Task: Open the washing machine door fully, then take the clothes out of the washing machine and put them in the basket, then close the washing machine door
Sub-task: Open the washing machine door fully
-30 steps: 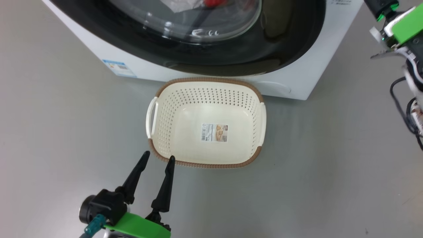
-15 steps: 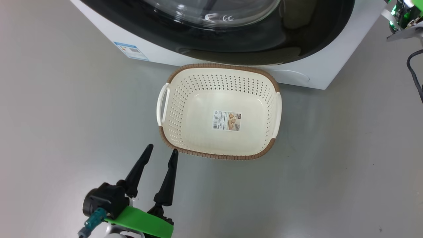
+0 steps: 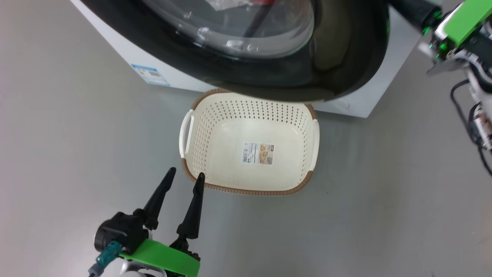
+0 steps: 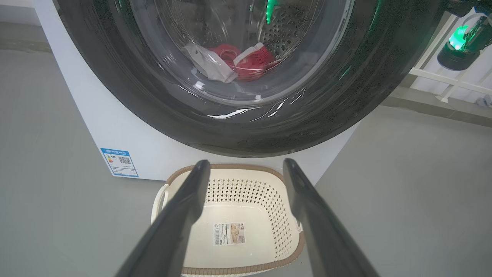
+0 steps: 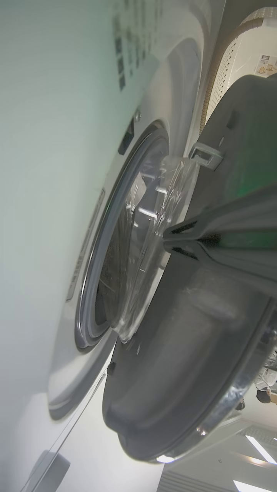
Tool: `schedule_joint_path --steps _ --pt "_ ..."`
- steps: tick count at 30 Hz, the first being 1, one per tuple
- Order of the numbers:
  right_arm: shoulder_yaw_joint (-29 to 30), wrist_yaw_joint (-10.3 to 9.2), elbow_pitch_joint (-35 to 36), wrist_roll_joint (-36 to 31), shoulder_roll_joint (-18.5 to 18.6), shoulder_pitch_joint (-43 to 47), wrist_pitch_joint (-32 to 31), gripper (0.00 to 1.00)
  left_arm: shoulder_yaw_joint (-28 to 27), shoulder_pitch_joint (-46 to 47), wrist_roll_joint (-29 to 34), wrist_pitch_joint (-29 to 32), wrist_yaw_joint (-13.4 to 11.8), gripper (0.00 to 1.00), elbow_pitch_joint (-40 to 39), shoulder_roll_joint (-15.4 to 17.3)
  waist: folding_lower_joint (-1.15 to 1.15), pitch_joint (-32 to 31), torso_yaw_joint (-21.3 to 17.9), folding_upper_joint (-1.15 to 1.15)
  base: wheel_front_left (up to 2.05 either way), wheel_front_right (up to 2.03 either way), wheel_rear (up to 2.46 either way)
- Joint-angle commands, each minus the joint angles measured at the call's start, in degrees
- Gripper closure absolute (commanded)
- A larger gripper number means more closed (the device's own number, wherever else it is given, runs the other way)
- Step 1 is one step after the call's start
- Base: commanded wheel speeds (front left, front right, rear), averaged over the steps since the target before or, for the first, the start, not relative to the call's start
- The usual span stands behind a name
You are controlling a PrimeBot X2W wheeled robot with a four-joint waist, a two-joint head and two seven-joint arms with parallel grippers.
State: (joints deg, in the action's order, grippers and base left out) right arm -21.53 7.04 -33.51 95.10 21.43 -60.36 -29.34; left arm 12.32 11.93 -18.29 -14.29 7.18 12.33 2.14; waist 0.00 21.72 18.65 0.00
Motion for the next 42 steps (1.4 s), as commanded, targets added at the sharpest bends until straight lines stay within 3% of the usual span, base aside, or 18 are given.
schedule_joint_path --steps 1,30,39,40,41,42 --pt "-1.0 0.45 2.6 -0.3 -1.8 1.9 -0.9 1.00 -2.2 -0.5 0.3 -0.7 0.3 0.00 -1.0 0.7 0.00 -1.6 -0.7 0.00 0.00 0.00 0.00" --pt "-3.0 0.45 12.0 0.6 -6.9 17.3 -7.3 1.00 -4.4 -5.2 2.7 -0.7 0.3 0.00 -1.8 0.7 0.00 -9.7 -2.4 0.00 0.00 0.00 0.00" --pt "-2.6 0.45 12.4 -2.7 -7.3 18.6 -5.8 1.00 -4.0 -5.3 2.7 -0.7 0.3 0.00 -2.3 0.7 0.00 -10.0 -2.4 0.00 0.00 0.00 0.00" --pt "-2.6 0.45 12.4 -3.5 -7.3 18.8 -5.1 0.98 -4.1 -5.3 2.7 -0.7 0.3 0.00 -2.3 0.7 0.00 -10.1 -2.5 0.00 0.00 0.00 0.00" --pt "-2.7 0.45 12.3 -4.1 -7.3 19.1 -4.4 0.83 -4.1 -5.5 2.6 -0.7 0.3 0.00 -2.3 0.7 0.00 -10.4 -2.6 0.00 0.00 0.00 0.00" --pt "-2.6 0.45 12.3 -4.5 -7.3 19.5 -3.9 0.75 -4.2 -5.6 2.6 -0.7 0.3 0.00 -2.3 0.7 0.00 -10.5 -2.7 0.00 0.00 0.00 0.00"
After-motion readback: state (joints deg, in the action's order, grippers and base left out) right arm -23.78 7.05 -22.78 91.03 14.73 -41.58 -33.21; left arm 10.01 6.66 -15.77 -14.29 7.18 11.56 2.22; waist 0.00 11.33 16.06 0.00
